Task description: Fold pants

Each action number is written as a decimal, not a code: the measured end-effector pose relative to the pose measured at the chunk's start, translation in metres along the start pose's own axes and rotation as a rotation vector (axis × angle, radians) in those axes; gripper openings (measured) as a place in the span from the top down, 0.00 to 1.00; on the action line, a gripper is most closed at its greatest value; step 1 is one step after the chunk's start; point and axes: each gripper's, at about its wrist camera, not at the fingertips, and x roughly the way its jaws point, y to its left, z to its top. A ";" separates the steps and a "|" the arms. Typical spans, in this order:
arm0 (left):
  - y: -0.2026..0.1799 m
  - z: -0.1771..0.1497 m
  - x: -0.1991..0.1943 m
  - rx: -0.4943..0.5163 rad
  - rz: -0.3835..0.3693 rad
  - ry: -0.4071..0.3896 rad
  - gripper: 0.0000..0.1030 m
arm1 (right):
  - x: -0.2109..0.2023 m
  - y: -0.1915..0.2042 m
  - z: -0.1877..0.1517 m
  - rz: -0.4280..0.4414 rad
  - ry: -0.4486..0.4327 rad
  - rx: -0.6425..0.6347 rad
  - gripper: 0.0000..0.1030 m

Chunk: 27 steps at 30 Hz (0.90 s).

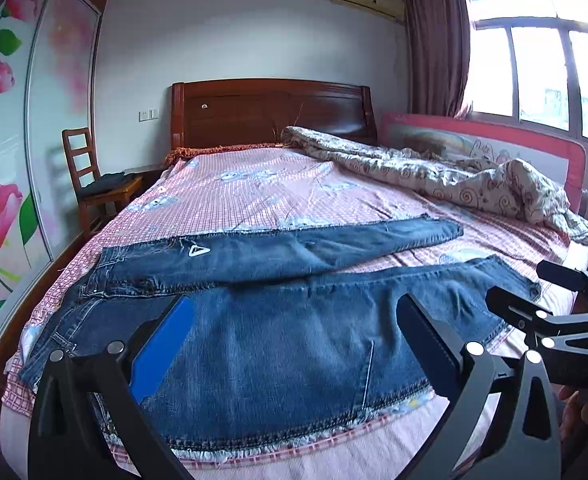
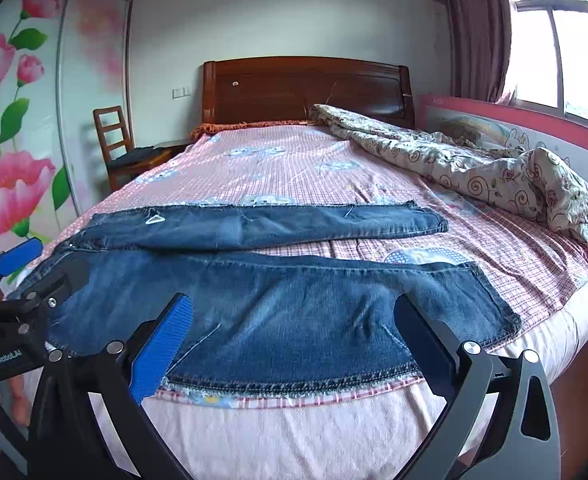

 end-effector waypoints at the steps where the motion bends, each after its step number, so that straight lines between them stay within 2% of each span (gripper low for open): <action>1: 0.000 0.000 0.000 0.002 -0.004 0.005 0.02 | 0.000 0.000 0.000 0.000 0.000 0.000 0.03; 8: -0.002 0.005 0.002 -0.031 -0.020 -0.009 0.02 | -0.001 -0.001 0.001 0.001 -0.008 0.013 0.03; 13: -0.004 0.004 0.002 -0.017 -0.020 -0.020 0.02 | -0.002 -0.001 0.001 0.004 -0.012 0.012 0.03; 27: -0.001 0.006 0.001 -0.044 -0.028 -0.001 0.02 | 0.000 0.000 0.001 0.011 -0.009 0.007 0.03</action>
